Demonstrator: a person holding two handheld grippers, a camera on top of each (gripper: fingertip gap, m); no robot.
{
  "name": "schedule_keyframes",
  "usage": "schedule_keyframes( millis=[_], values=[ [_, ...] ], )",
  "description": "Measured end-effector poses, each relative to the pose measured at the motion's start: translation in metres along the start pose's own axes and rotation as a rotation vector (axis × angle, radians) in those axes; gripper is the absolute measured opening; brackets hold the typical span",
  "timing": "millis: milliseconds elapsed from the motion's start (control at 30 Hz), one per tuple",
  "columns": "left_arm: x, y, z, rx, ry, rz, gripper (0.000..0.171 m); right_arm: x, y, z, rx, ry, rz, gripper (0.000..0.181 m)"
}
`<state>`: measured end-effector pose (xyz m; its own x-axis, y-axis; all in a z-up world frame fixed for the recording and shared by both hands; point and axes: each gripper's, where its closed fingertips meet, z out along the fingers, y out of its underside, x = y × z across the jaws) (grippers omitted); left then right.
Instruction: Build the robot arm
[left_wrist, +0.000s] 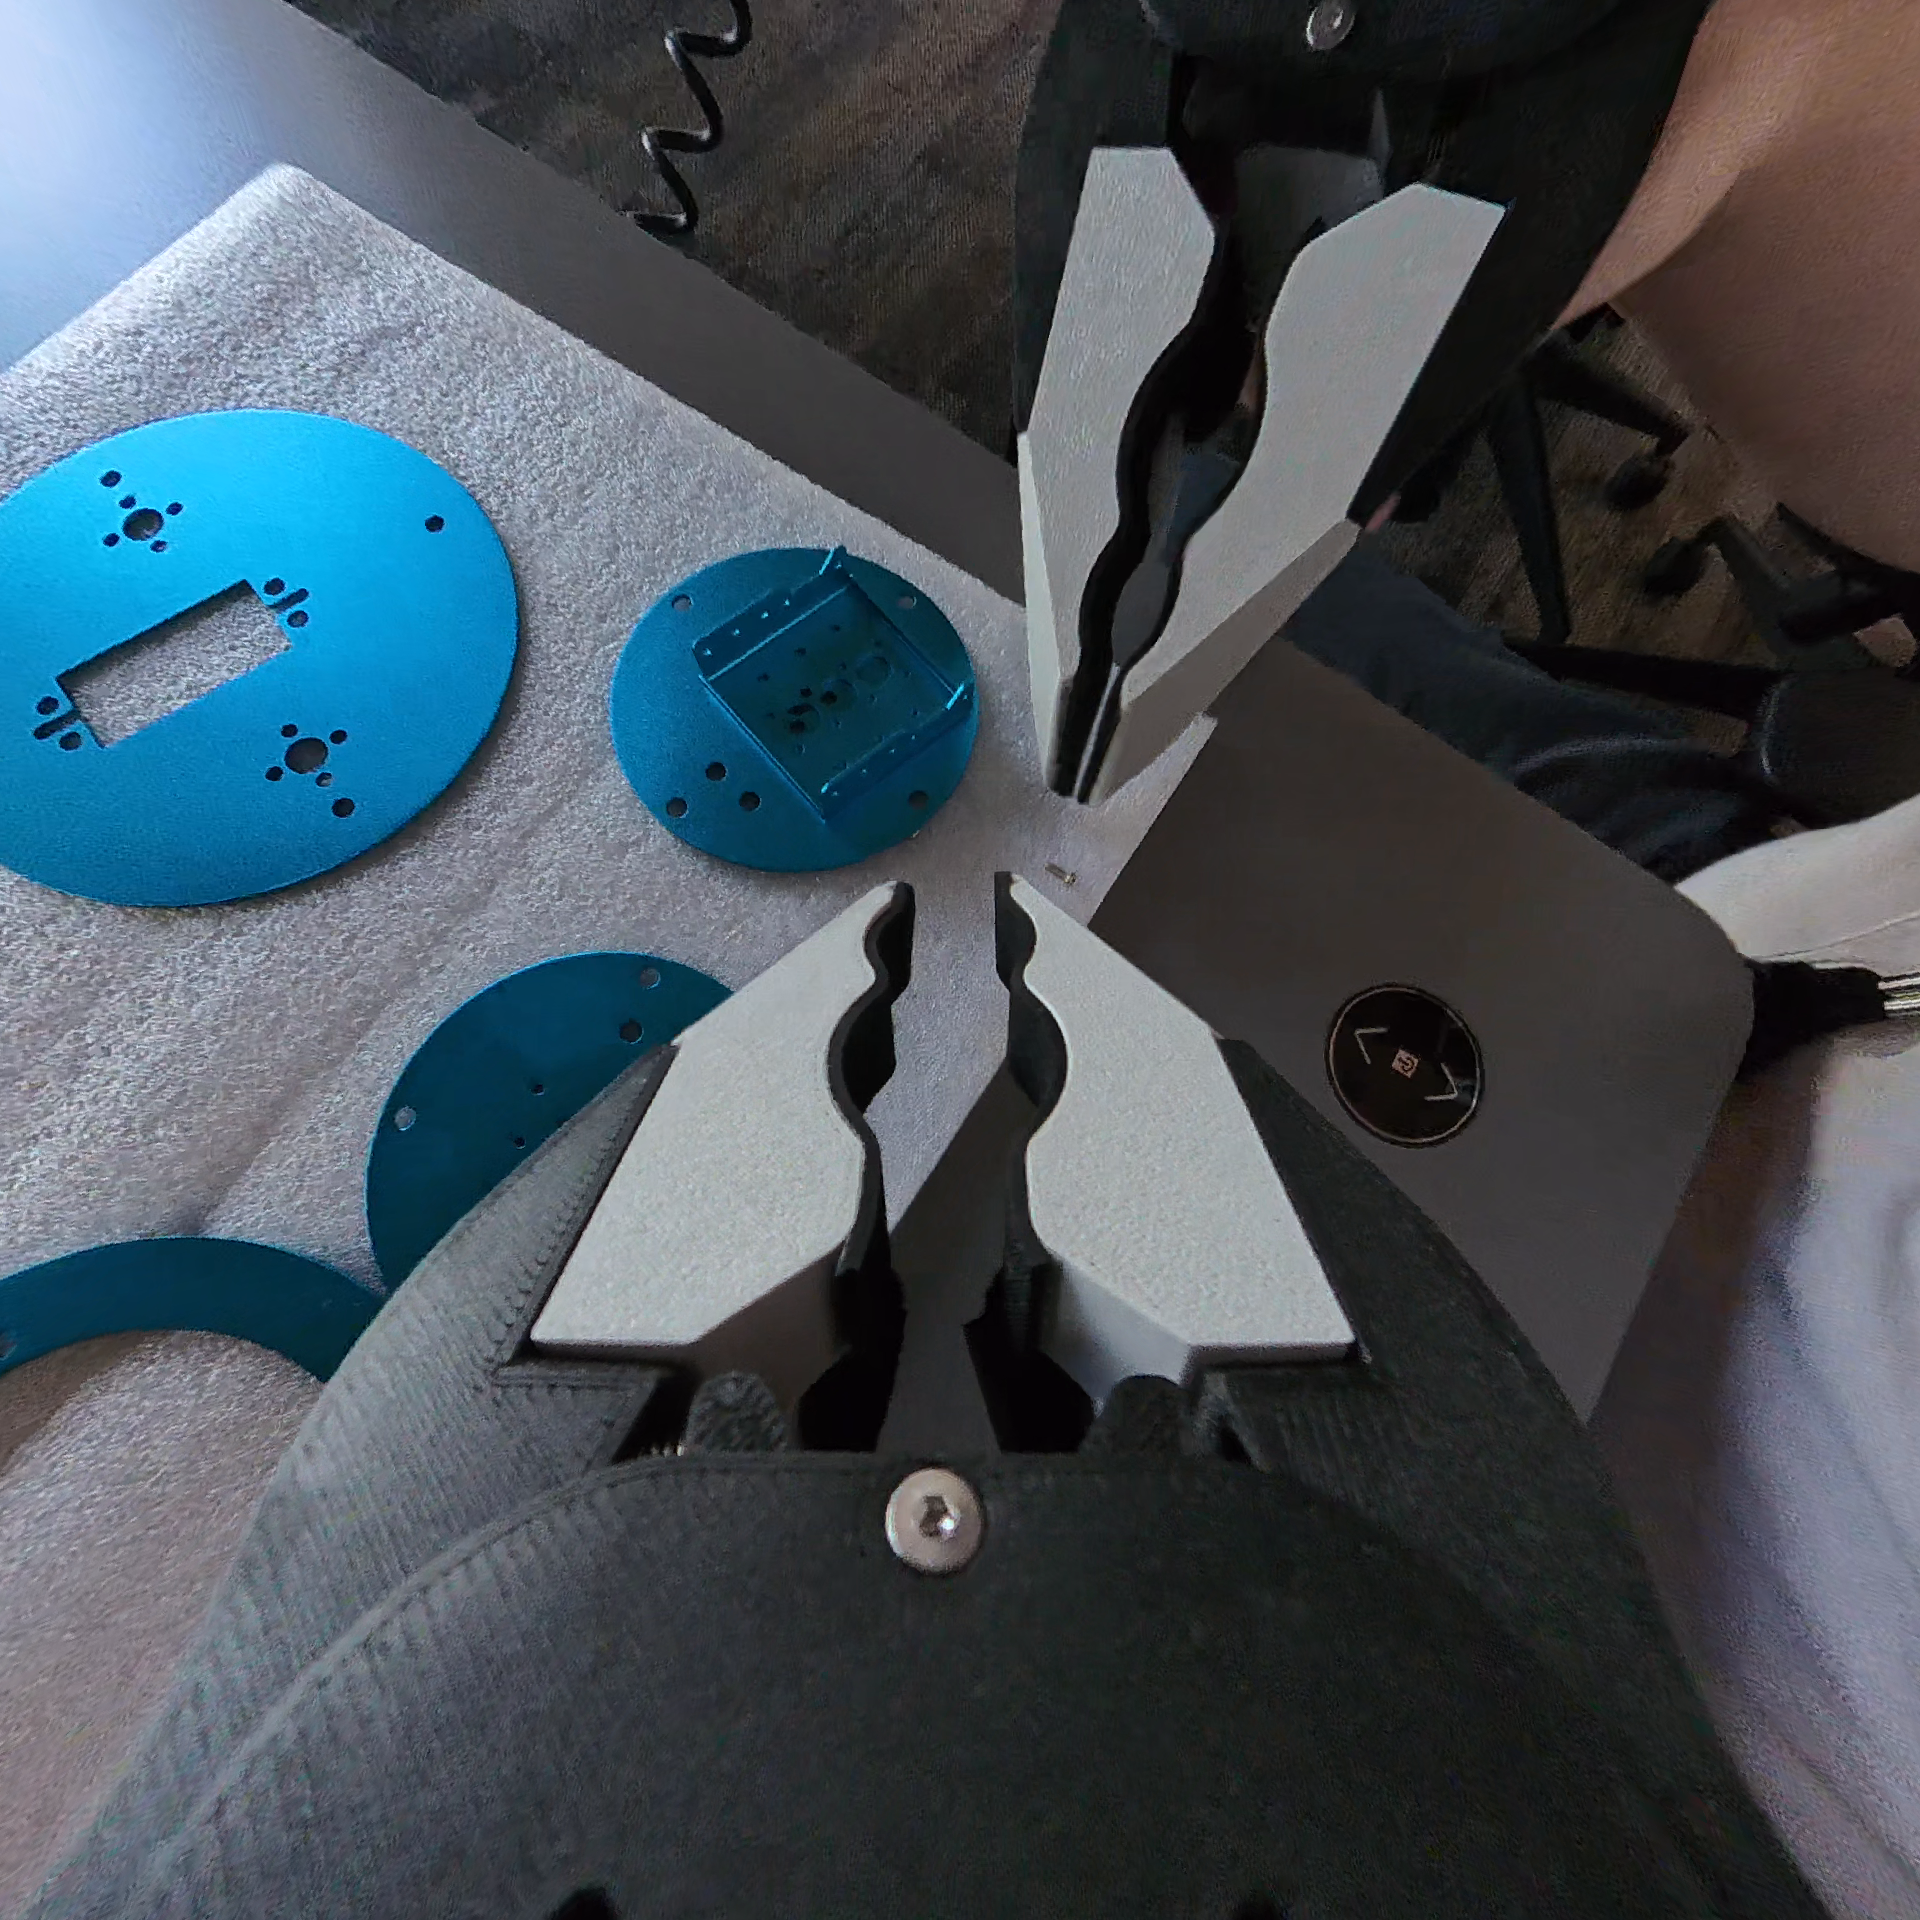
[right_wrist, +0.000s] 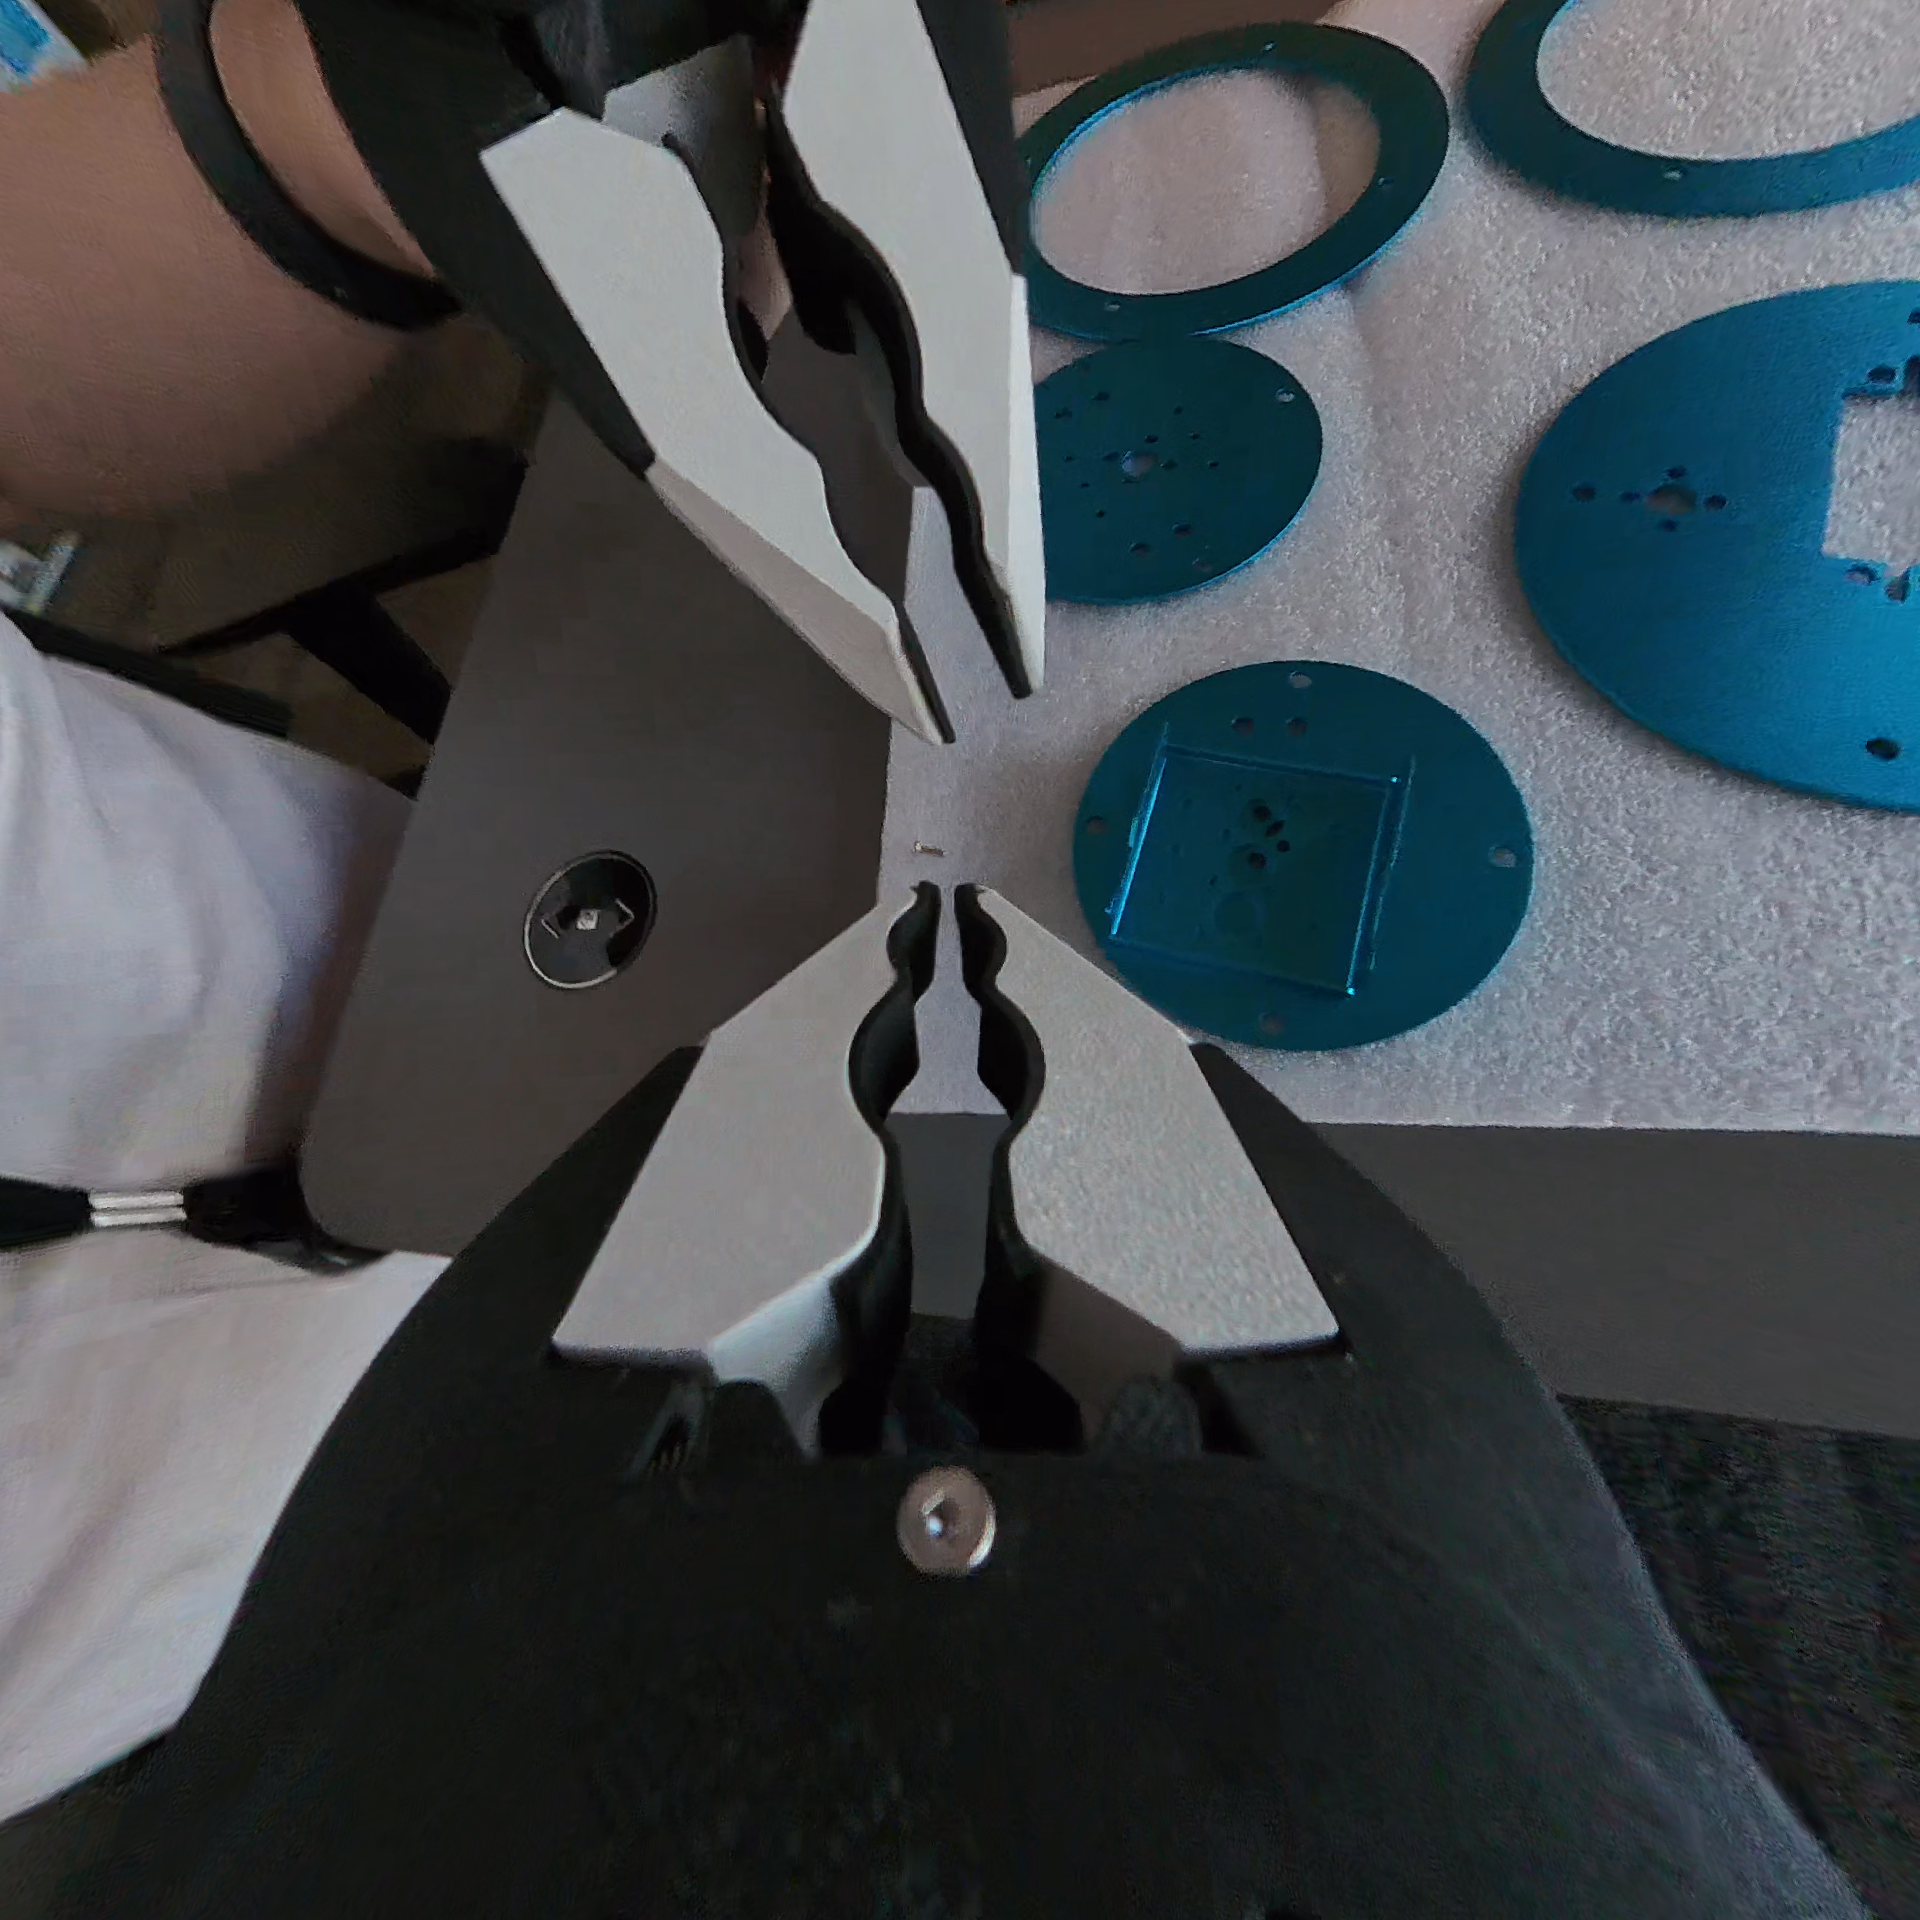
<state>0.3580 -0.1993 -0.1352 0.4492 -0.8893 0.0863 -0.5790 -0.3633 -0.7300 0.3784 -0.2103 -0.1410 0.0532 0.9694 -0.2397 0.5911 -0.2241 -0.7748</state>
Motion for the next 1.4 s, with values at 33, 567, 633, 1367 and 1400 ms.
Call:
schedule_keyframes(
  millis=[33, 567, 633, 1367, 1400],
  values=[
    [-0.001, -0.002, 0.0, 0.009, -0.014, -0.002, 0.013, -0.001, -0.002, 0.001, 0.006, -0.005, 0.039, 0.002],
    [-0.078, -0.083, -0.002, 0.299, -0.238, -0.037, 0.005, 0.0, -0.002, -0.001, 0.16, 0.549, 0.353, 0.016],
    [-0.084, -0.084, -0.001, 0.35, -0.257, -0.059, 0.005, -0.003, -0.002, 0.005, 0.152, 0.554, 0.367, 0.017],
    [-0.059, -0.076, -0.002, 0.397, -0.133, -0.055, 0.004, 0.011, 0.0, 0.007, 0.016, 0.361, -0.053, 0.003],
    [-0.06, -0.076, -0.003, 0.405, -0.125, -0.069, 0.004, 0.012, 0.0, 0.005, 0.038, 0.332, -0.032, 0.007]
  ],
)
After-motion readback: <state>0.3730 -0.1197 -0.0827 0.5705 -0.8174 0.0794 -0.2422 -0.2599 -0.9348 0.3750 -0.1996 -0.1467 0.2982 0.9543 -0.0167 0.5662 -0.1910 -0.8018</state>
